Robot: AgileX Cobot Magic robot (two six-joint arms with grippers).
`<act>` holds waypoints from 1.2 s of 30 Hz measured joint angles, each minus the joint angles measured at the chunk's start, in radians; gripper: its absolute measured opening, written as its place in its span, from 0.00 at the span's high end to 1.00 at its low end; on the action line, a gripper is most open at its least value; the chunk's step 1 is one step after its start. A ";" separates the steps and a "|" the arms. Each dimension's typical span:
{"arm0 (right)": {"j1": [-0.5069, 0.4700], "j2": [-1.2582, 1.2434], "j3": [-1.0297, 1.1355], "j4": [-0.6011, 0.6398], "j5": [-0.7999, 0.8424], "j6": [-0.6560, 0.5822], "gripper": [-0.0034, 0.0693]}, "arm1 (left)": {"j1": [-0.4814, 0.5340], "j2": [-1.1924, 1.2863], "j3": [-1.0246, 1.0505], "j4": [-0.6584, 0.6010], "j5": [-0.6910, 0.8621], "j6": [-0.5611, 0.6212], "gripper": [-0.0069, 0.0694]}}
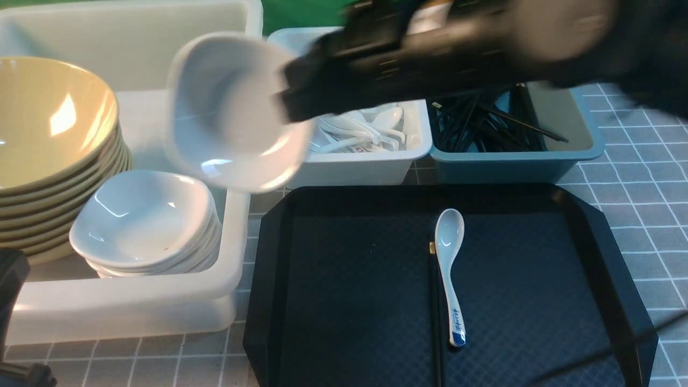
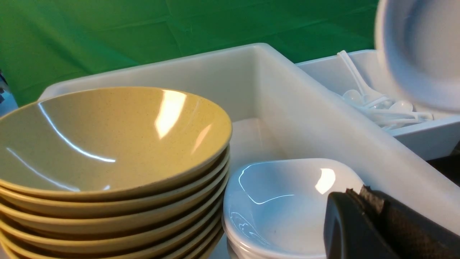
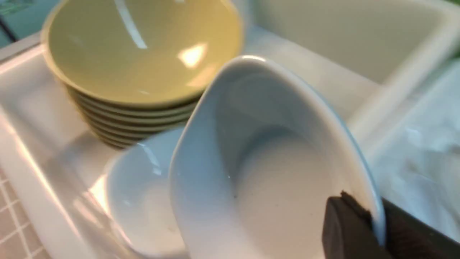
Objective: On grey table put chopsticks spoon bowls plates into blue grey white boxes.
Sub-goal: 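Place the white bowl into the white bin on top of the stacked bowls with the right gripper, then reach down and grasp the white spoon resting in the bowl with the right gripper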
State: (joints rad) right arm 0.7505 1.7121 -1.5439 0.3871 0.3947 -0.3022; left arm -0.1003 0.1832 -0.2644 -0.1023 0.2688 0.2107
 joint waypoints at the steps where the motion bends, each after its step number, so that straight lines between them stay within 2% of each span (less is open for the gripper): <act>1: 0.029 0.055 -0.049 0.001 0.000 -0.003 0.85 | 0.000 0.000 0.000 0.000 0.000 0.000 0.92; 5: 0.080 0.212 -0.204 0.002 0.023 -0.002 0.84 | 0.000 0.000 0.000 0.000 0.000 0.000 0.92; 9: 0.103 0.302 -0.311 0.003 0.074 0.001 0.78 | 0.000 0.000 0.000 0.000 0.000 0.000 0.92; 13: 0.095 0.350 -0.394 -0.024 0.195 0.001 0.52 | 0.000 0.000 0.000 0.000 0.002 0.000 0.92; 14: 0.092 0.350 -0.400 -0.032 0.215 0.000 0.50 | 0.000 0.000 0.000 0.000 0.002 0.000 0.92; 15: 0.075 0.341 -0.424 -0.067 0.298 -0.003 0.42 | 0.000 0.000 0.000 0.000 0.003 -0.001 0.92; 17: 0.038 0.310 -0.450 -0.128 0.440 0.008 0.33 | 0.000 0.000 0.000 0.000 0.004 -0.002 0.92; 21: -0.058 0.210 -0.450 -0.249 0.715 0.110 0.28 | 0.000 0.000 0.000 0.000 0.005 -0.004 0.92; 22: -0.063 0.210 -0.447 -0.254 0.726 0.114 0.28 | 0.000 0.000 0.000 0.000 0.005 -0.004 0.92; 23: -0.108 0.175 -0.383 -0.291 0.800 0.148 0.28 | 0.000 0.000 0.000 0.000 0.005 -0.005 0.92; 28: -0.173 0.177 -0.121 -0.321 0.793 0.197 0.28 | 0.000 0.000 0.000 0.000 0.004 -0.006 0.92; 32: -0.219 0.194 0.069 -0.326 0.637 0.262 0.28 | 0.000 0.000 0.000 0.000 0.002 -0.006 0.92; 36: -0.271 0.194 0.139 -0.326 0.485 0.351 0.28 | 0.000 0.000 0.000 0.000 0.001 -0.006 0.92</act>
State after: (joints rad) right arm 0.4798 1.9062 -1.4044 0.0612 0.8801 0.0487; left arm -0.1003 0.1832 -0.2644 -0.1023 0.2693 0.2052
